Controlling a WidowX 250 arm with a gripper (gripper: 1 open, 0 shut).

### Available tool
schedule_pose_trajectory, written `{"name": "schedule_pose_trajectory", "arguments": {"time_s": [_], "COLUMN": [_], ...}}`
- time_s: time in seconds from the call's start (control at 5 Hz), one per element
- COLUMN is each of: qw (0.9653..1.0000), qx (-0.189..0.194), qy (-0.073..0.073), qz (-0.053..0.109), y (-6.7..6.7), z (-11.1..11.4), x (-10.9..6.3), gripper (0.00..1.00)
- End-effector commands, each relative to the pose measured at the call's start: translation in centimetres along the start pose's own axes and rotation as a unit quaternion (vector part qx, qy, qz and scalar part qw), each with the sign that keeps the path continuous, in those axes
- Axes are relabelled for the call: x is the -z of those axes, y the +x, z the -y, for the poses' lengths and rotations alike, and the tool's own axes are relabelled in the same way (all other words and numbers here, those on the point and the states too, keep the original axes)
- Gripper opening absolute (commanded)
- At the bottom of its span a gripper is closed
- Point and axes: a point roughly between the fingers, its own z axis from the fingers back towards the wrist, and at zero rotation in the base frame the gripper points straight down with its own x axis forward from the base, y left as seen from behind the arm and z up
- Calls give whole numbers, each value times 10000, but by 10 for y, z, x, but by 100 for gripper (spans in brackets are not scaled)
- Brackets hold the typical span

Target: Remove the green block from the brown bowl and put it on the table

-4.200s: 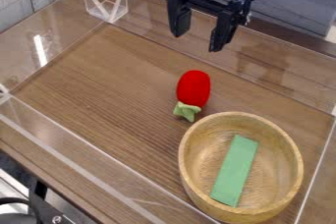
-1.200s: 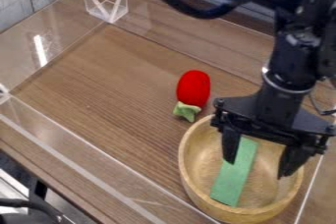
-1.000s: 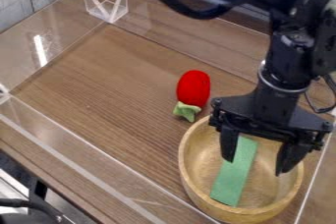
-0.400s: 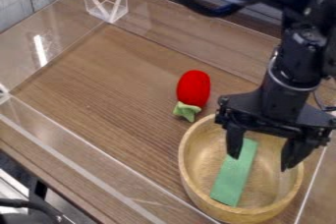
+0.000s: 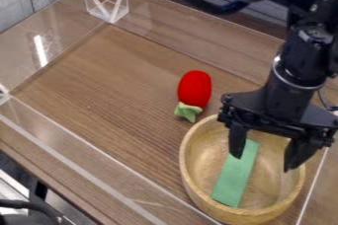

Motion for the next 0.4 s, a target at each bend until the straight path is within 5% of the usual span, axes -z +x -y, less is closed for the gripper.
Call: {"name": "schedule_pose_trajectory", "arguments": {"time_s": [0.0,0.2], "qw": [9998,9997], "qx": [24,53], "qy": [-186,-251], "qz": [87,35], "y": [-2,-1], "z": [-1,0], "x": [-12,-12], "gripper": [100,100]}}
